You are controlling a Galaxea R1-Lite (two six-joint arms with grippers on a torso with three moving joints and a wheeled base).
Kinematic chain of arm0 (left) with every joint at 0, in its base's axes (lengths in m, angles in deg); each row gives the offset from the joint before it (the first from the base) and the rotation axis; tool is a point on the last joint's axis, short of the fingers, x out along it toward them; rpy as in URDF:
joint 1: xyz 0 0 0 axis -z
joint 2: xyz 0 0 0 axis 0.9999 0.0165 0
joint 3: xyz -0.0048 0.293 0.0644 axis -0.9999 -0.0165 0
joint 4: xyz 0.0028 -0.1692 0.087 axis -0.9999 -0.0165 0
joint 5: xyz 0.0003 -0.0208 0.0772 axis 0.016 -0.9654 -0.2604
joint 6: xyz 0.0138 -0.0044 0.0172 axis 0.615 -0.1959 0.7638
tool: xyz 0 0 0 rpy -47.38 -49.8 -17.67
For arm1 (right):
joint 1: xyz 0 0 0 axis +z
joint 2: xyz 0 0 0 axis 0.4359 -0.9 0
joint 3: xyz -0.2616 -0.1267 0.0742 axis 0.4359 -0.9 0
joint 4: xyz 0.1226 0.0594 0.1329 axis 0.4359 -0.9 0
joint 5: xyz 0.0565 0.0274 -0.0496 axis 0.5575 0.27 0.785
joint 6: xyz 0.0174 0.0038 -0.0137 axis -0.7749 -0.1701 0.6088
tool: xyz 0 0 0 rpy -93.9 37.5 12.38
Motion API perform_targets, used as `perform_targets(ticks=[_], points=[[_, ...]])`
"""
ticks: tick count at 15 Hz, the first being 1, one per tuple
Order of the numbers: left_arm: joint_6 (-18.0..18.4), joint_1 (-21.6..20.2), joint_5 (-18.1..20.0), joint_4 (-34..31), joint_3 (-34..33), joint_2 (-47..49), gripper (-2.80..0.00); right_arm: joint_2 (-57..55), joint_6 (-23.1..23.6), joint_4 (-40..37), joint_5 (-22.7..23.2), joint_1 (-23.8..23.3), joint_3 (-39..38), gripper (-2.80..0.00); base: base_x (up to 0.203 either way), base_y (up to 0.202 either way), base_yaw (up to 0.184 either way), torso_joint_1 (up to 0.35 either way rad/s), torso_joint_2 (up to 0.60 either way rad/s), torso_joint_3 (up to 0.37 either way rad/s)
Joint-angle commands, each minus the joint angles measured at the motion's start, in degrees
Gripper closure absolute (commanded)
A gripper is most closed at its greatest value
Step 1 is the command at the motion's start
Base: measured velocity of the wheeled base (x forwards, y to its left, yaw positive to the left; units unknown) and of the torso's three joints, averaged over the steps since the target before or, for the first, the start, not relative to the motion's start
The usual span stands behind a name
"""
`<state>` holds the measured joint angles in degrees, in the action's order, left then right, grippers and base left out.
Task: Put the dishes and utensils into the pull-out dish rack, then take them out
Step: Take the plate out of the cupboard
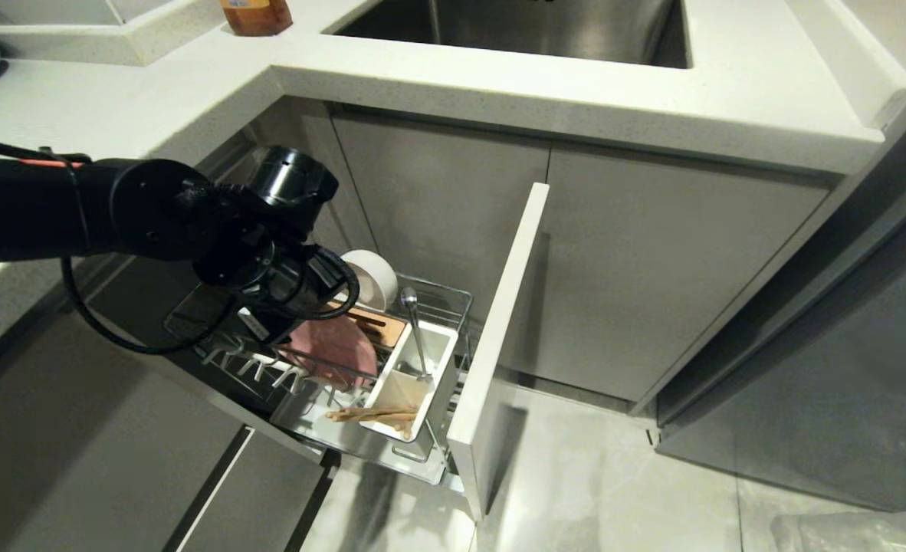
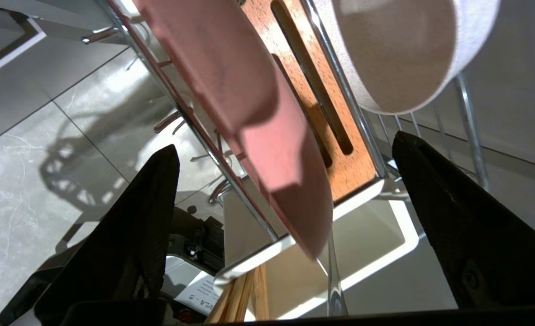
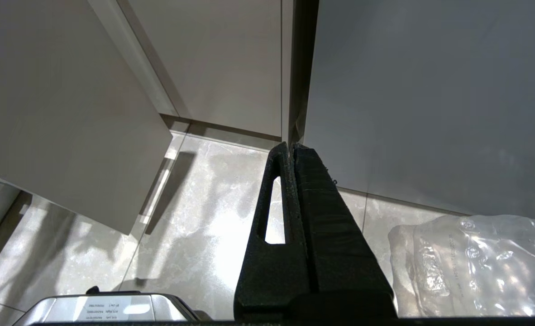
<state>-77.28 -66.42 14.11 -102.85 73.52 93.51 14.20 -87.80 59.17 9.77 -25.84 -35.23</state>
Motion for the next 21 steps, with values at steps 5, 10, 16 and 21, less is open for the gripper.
perform_targets(ticks=[5,10,16,21], points=[[-0.32,-0.49,-0.13,0.03,0.26,1.85,-2.80,0.02,0.00,-0.05,-0.01,0.00,-0.17,0.00,0.000,0.000,0.000,0.000,0.00,0.000],[-0.16,-0.84,-0.13,0.05,0.43,2.11,-2.80,0.02,0.00,-0.05,0.00,0.08,-0.16,0.00,0.000,0.000,0.000,0.000,0.00,0.000],[-0.07,-0.84,-0.04,-0.04,0.43,1.93,0.00,0.02,0.00,-0.03,-0.06,0.03,-0.17,0.00,0.000,0.000,0.000,0.000,0.00,0.000],[-0.16,-0.75,-0.13,0.01,0.44,1.67,0.00,0.02,0.00,0.00,-0.01,0.04,-0.15,0.00,0.000,0.000,0.000,0.000,0.00,0.000]])
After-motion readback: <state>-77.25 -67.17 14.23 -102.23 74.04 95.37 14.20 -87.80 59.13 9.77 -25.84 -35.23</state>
